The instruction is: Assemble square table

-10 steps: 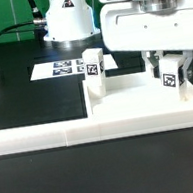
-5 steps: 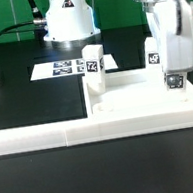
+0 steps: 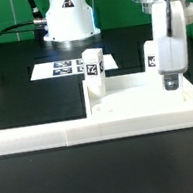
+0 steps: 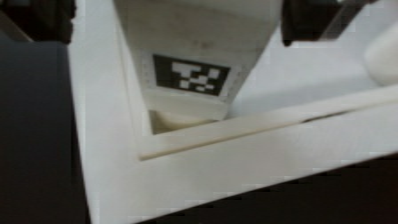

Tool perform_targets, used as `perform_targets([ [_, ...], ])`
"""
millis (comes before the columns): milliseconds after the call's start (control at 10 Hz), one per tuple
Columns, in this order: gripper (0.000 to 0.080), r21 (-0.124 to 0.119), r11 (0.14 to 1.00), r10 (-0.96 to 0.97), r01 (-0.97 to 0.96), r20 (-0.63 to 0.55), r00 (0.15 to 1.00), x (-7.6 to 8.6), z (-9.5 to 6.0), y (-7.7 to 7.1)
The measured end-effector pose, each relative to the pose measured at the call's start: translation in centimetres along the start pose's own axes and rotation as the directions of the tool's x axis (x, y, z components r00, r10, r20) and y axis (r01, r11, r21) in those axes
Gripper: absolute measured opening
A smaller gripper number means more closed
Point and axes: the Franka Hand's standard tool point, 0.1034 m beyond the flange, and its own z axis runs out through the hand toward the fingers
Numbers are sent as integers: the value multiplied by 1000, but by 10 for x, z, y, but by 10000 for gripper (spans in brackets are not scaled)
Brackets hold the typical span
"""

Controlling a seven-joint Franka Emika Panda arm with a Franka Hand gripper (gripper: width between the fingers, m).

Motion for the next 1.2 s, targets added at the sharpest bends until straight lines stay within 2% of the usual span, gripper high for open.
perform_targets([
  [200,642,18,958,-286,285,3,958,-3,-3,8],
  [300,647,17,956,-293,293,1,956,-1,-2,8],
  [600,649,16,880,-474,474,-4,880,0,-2,7],
  [700,649,12,831,-556,556,-10,831,1,-2,7],
  [900,649,-9,615,-789,789,-25,614,-5,1,11],
  [1100,649,-2,437,-899,900,-38,437,-2,-8,2],
  [1200,649,-7,422,-906,906,-36,422,-1,-5,4],
])
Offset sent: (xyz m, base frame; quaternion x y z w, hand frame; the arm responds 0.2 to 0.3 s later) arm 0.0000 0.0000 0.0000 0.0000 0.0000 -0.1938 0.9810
